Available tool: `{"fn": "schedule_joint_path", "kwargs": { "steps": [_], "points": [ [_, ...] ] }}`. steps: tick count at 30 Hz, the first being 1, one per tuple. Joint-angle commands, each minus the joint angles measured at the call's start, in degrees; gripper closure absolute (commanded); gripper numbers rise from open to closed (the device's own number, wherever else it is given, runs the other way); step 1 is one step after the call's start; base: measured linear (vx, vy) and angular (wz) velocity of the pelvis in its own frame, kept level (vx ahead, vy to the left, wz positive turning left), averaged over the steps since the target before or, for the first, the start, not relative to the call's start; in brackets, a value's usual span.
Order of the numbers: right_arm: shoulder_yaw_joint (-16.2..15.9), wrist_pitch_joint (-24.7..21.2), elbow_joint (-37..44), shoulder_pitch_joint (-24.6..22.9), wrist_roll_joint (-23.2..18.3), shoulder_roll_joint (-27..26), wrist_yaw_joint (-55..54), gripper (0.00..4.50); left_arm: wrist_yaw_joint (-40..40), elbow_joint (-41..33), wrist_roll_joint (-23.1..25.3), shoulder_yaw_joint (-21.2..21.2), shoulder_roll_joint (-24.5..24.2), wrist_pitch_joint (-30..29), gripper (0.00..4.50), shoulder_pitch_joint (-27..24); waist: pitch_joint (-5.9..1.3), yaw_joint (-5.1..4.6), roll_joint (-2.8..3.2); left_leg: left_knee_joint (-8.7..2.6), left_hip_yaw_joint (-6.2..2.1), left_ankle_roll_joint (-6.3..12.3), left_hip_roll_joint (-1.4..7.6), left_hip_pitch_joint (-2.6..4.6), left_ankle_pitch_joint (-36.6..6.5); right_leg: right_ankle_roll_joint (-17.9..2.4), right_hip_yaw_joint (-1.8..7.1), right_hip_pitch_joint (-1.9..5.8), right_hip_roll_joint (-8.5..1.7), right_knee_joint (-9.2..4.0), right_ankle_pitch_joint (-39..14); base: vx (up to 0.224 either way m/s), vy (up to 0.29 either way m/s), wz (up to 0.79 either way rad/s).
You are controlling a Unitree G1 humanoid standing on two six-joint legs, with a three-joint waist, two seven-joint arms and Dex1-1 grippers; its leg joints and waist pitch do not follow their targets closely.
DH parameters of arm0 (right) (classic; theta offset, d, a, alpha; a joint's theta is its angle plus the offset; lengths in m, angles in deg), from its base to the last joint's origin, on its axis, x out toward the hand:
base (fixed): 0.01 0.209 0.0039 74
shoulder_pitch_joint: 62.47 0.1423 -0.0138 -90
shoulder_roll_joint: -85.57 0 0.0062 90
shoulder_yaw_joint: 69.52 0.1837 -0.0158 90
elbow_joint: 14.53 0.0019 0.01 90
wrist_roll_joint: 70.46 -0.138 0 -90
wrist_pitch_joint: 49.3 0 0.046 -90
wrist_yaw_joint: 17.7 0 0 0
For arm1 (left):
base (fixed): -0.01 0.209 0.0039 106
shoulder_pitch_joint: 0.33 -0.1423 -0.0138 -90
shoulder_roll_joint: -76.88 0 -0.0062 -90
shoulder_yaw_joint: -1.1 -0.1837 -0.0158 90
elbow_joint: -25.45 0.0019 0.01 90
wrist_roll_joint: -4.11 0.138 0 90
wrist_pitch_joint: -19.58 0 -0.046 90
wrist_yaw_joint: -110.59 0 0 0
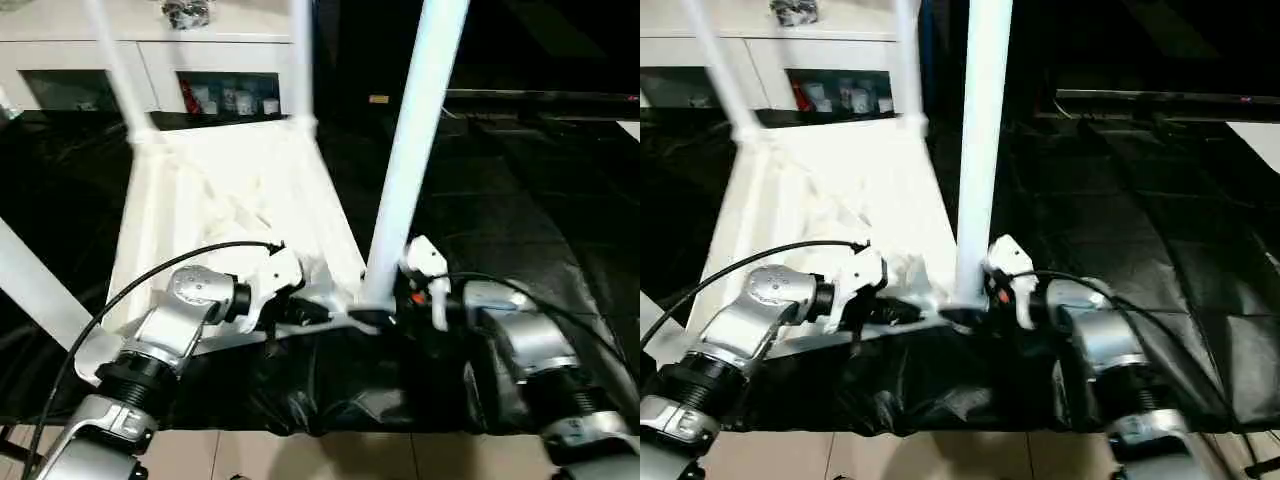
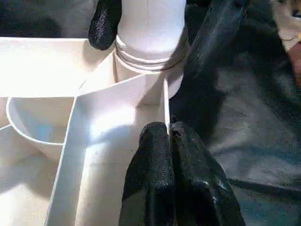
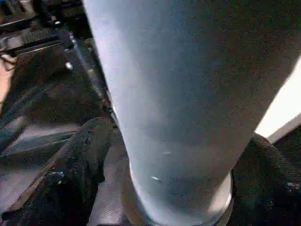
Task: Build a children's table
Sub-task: Rotate leg to tighten
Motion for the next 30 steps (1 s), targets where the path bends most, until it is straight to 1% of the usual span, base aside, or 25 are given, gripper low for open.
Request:
{"fn": "schedule_joint_path", "kwargs": {
  "steps": [1,2,3,4,5,7,9,10,12,15,16,17,18,20,21,22,23,24,25,26,27,28,29,30],
  "points": [
    [-4.12,-1.28,3.09,-0.99,-1.39,-0.01,5.41,1.03,-2.06,-0.7,-1.54,-1.44,0.37,1.22,4.5,1.48,-3.91,-0.11,-0.07,-3.68,-0.35,1.94,1.18,0.94,-15.95,-13.64,1.46,2.57,-1.79,-3.81,-13.37,0.0,0.0,0.0],
    [-4.58,-1.68,3.78,-1.35,-1.44,0.33,6.66,1.08,-2.86,-0.65,-1.86,-1.46,0.1,1.04,4.5,1.53,-3.88,-0.02,0.03,-3.67,-0.34,2.14,1.2,0.98,-15.42,-13.5,1.49,2.49,-1.75,-3.83,-13.22,0.0,0.0,0.0],
    [-5.01,-2.01,4.22,-1.56,-1.39,0.54,7.57,1.08,-3.35,-0.47,-2.02,-1.45,-0.11,0.98,4.5,1.67,-3.94,-0.02,-0.5,-3.61,-0.28,2.36,1.21,0.9,-14.9,-13.44,1.49,2.55,-1.75,-3.8,-12.91,0.0,0.0,0.0],
    [-5.15,-1.99,4.33,-1.64,-1.34,0.58,7.87,1.21,-3.49,-0.35,-2.01,-1.42,-0.15,1.04,4.5,1.74,-3.96,0.19,-0.32,-3.6,-0.32,2.56,1.26,0.84,-14.24,-13.57,1.51,2.52,-1.88,-3.63,-12.53,0.0,0.0,0.0],
    [-5.7,-1.91,4.62,-1.93,-1.09,0.67,8.85,1.44,-3.98,0.15,-1.92,-1.3,-0.3,1.23,4.5,2.01,-3.97,0.24,-0.31,-3.56,-0.3,2.64,1.24,0.83,-13.96,-13.64,1.47,2.48,-1.88,-3.65,-12.46,0.0,0.0,0.0],
    [-6.23,-1.52,4.43,-2.06,-0.97,0.59,9.3,1.47,-4.11,0.75,-1.63,-1.22,-0.36,1.4,4.5,2.33,-3.97,0.37,-0.42,-3.54,-0.31,2.62,1.19,0.76,-13.63,-13.52,1.49,2.52,-1.93,-3.64,-12.59,0.0,0.0,0.0],
    [-6.54,-0.91,3.75,-1.93,-0.86,0.34,9.2,1.69,-3.87,0.99,-1.54,-1.1,-0.37,1.35,4.5,2.56,-4.0,0.51,-0.31,-3.55,-0.34,2.49,1.2,0.82,-13.53,-13.42,1.49,2.49,-1.97,-3.62,-12.76,0.0,0.0,0.0],
    [-6.59,-0.71,3.4,-1.84,-0.8,0.03,8.86,1.69,-3.66,0.71,-1.58,-1.03,-0.46,1.19,4.5,2.51,-3.94,0.56,-0.27,-3.63,-0.37,2.33,1.23,0.84,-13.88,-13.29,1.47,2.47,-1.99,-3.67,-13.28,0.0,0.0,0.0],
    [-6.18,-0.81,3.28,-1.86,-1.14,-1.1,7.46,1.85,-3.18,-0.36,-1.88,-0.87,-0.75,0.7,4.5,1.88,-3.88,0.58,-0.28,-3.68,-0.38,2.08,1.21,0.86,-14.49,-13.1,1.46,2.43,-2.01,-3.77,-14.22,0.0,0.0,0.0],
    [-5.57,-0.69,3.59,-2.47,-1.16,-2.13,6.05,1.9,-2.39,-1.06,-1.83,-0.77,-0.96,0.64,4.5,1.09,-3.86,0.6,-0.2,-3.75,-0.42,1.7,1.23,0.95,-15.17,-12.67,1.47,2.36,-2.02,-3.9,-15.34,0.0,0.0,0.0],
    [-5.19,-0.37,3.46,-2.66,-1.06,-2.58,5.29,1.91,-1.9,-1.14,-1.79,-0.58,-0.88,0.49,4.5,0.93,-3.86,0.59,0.08,-3.81,-0.5,1.5,1.21,0.91,-15.24,-12.63,1.46,2.39,-2.02,-3.84,-15.38,0.0,0.0,0.0],
    [-4.84,-0.09,3.35,-2.79,-1.03,-2.94,4.57,1.92,-1.48,-1.19,-1.75,-0.41,-0.79,0.34,4.5,0.84,-3.79,0.53,-0.07,-3.86,-0.47,1.36,1.18,0.91,-15.69,-12.47,1.45,2.33,-1.97,-3.98,-15.8,0.0,0.0,0.0],
    [-3.95,0.3,2.89,-2.9,-1.07,-3.8,2.65,1.92,-0.75,-1.22,-1.62,-0.21,-0.6,0.2,4.5,0.72,-3.78,0.47,-0.01,-3.87,-0.49,1.2,1.17,0.89,-15.85,-12.36,1.49,2.33,-2.02,-3.99,-16.09,0.0,0.0,0.0],
    [-1.84,0.68,2.01,-3.16,-1.37,-6.01,-2.39,1.93,1.4,-1.54,-1.27,0.28,0.03,-0.38,4.5,0.39,-3.67,0.16,-0.04,-4.04,-0.65,0.56,1.07,0.94,-17.35,-11.55,1.41,2.25,-2.03,-4.28,-18.77,0.0,0.0,0.0],
    [-1.84,0.68,2.01,-3.16,-1.37,-6.01,-2.39,1.93,1.4,-1.54,-1.27,0.28,0.03,-0.38,4.5,0.39,-3.65,0.04,-0.01,-4.07,-0.66,0.35,1.08,1.04,-17.8,-11.38,1.42,2.12,-2.05,-4.36,-19.45,0.0,0.0,0.0],
    [0.57,0.1,0.39,-3.07,-1.06,-8.97,-9.87,1.93,3.66,-2.27,-1.18,0.73,1.04,-1.43,4.5,0.07,-3.48,-0.38,-0.05,-4.22,-0.81,-0.27,1.03,0.97,-18.62,-10.86,1.43,1.99,-2.11,-4.5,-21.36,0.0,0.0,0.0],
    [1.59,-0.04,-0.5,-2.96,-0.64,-10.45,-13.77,1.93,5.05,-2.73,-0.95,0.86,1.61,-2.26,4.5,-0.04,-3.48,-0.77,-0.77,-4.17,-0.75,-0.28,0.92,0.9,-19.27,-10.42,1.34,1.93,-2.0,-4.68,-22.77,0.0,0.0,0.0],
    [2.93,-0.14,-2.58,-2.5,0.38,-12.78,-20.19,1.93,7.38,-3.23,-0.28,0.81,2.59,-3.32,4.5,-0.16,-3.44,-1.12,-0.37,-4.31,-1.16,-0.94,0.82,0.81,-19.76,-9.34,1.17,2.06,-2.22,-4.76,-25.61,0.0,0.0,0.0],
    [2.96,-0.13,-2.64,-2.49,0.42,-12.86,-20.4,1.94,7.48,-3.26,-0.25,0.81,2.63,-3.38,4.5,-0.17,-3.31,-1.56,-0.29,-4.46,-1.27,-1.34,0.85,0.75,-20.44,-8.33,1.12,1.89,-2.2,-5.03,-27.41,0.0,0.0,0.0],
    [3.24,0.34,-3.31,-2.47,0.91,-14.0,-22.86,1.94,9.12,-3.6,0.28,0.83,3.22,-4.18,4.5,-0.27,-3.25,-2.0,-0.68,-4.44,-1.41,-1.44,0.78,0.88,-21.68,-7.57,0.99,1.7,-2.13,-5.24,-29.26,0.0,0.0,0.0],
    [3.3,0.53,-3.63,-2.41,1.2,-14.56,-24.1,1.94,9.92,-3.59,0.41,0.91,3.62,-4.38,4.5,-0.23,-3.28,-2.19,-0.58,-4.39,-1.42,-1.42,0.79,1.01,-22.27,-7.3,1.03,1.59,-2.14,-5.37,-29.8,0.0,0.0,0.0],
    [3.53,0.69,-4.55,-2.12,2.02,-16.0,-27.6,1.94,11.79,-3.7,0.66,1.08,4.63,-5.01,4.5,-0.19,-3.32,-2.29,-0.49,-4.32,-1.43,-1.32,0.8,1.09,-22.58,-7.26,1.09,1.48,-2.2,-5.47,-29.83,0.0,0.0,0.0],
    [4.13,1.07,-6.17,-1.27,2.55,-18.58,-31.7,1.94,14.97,-3.78,1.14,1.4,6.37,-5.65,4.5,-0.14,-3.27,-2.82,-0.35,-4.32,-1.42,-1.39,0.76,1.03,-23.34,-7.5,1.09,1.28,-2.08,-5.61,-29.27,0.0,0.0,0.0],
    [4.13,1.07,-6.17,-1.27,2.55,-18.58,-31.7,1.94,14.97,-3.78,1.14,1.4,6.37,-5.65,4.5,-0.14,-3.23,-3.03,-0.44,-4.28,-1.39,-1.43,0.69,0.99,-23.6,-7.51,1.06,1.19,-2.0,-5.6,-29.38,0.0,0.0,0.0]
  ]
}}
